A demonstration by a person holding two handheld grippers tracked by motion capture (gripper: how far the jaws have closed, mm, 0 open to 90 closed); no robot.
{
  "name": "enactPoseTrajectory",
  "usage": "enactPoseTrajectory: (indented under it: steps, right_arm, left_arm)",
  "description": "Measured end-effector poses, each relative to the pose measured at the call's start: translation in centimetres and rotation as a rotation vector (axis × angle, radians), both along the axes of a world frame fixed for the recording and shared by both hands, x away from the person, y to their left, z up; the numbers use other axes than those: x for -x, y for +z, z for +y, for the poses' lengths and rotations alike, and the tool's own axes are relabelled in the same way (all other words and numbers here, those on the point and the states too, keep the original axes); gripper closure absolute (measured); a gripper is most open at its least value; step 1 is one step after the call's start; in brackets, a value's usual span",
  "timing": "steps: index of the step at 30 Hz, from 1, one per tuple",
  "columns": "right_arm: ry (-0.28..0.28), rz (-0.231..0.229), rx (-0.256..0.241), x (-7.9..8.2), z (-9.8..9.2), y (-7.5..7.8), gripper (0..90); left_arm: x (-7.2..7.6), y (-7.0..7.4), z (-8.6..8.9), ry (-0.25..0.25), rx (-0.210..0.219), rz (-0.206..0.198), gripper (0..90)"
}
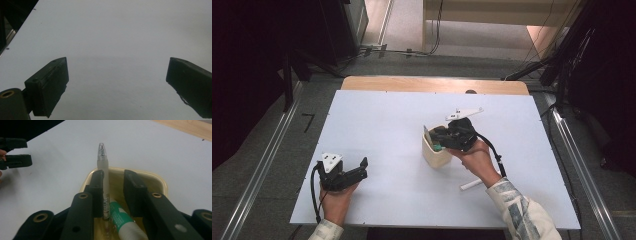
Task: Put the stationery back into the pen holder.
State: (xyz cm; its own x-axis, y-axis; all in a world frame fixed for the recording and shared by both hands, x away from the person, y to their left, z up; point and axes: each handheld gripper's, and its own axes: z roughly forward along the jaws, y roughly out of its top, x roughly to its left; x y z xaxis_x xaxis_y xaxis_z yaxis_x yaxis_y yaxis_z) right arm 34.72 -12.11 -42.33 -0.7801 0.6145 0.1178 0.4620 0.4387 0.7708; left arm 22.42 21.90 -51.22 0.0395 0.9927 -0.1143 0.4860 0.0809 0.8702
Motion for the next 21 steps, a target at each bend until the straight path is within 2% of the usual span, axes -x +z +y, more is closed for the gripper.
enactPoseTrajectory:
  steps: [4, 8, 21]
  right_arm:
    - [0.008, -0.002, 0.004, 0.1, -0.2, 0.0, 61.5]
    - [0.017, -0.008, -0.004, 0.4, -0.6, 0.1, 52.4]
    - [0.006, -0.029, -0.038, 1.6, -3.1, 0.5, 40.1]
  left_arm:
    - [0.0, 0.0, 0.0, -0.002, 0.000, -0.002, 5.2]
    - [0.0, 0.0, 0.0, -0.001, -0.001, -0.001, 5.2]
    - [0.0, 0.0, 0.0, -0.003, -0.003, -0.002, 5.2]
